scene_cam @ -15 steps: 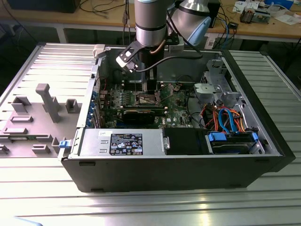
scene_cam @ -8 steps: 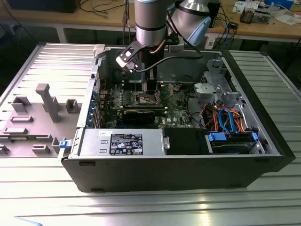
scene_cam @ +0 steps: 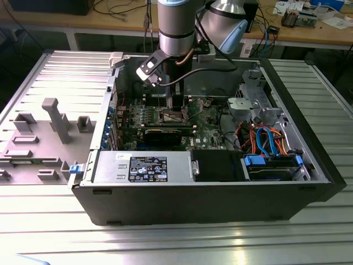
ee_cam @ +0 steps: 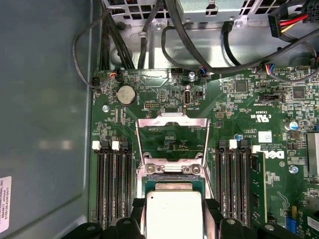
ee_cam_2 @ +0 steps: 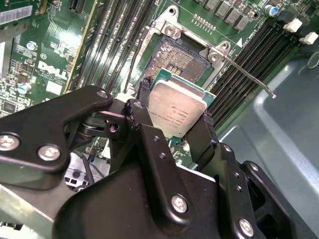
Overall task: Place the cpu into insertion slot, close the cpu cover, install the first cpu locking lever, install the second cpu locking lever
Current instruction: 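Place the cpu into insertion slot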
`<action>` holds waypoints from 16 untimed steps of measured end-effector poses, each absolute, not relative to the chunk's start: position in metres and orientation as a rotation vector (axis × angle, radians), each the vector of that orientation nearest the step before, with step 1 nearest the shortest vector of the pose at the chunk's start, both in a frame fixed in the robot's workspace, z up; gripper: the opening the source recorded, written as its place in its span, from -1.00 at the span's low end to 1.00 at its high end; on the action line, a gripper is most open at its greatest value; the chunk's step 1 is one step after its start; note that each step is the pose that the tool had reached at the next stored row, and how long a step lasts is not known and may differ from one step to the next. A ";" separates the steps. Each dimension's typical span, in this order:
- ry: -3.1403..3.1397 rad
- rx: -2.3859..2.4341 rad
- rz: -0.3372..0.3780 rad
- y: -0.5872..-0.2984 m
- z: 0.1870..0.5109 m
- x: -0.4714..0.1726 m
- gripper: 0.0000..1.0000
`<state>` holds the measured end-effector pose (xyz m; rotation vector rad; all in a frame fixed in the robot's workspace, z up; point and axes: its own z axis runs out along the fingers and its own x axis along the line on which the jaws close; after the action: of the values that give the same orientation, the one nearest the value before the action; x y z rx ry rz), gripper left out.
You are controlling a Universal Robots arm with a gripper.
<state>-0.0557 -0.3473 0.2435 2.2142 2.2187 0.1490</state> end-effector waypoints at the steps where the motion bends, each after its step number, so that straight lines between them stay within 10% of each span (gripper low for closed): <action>1: 2.219 2.215 0.150 -0.347 0.242 -0.056 0.09; 16: 2.209 2.204 0.165 -0.347 0.223 -0.057 0.09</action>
<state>-0.0573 -0.3473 0.2225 2.2035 2.2093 0.1652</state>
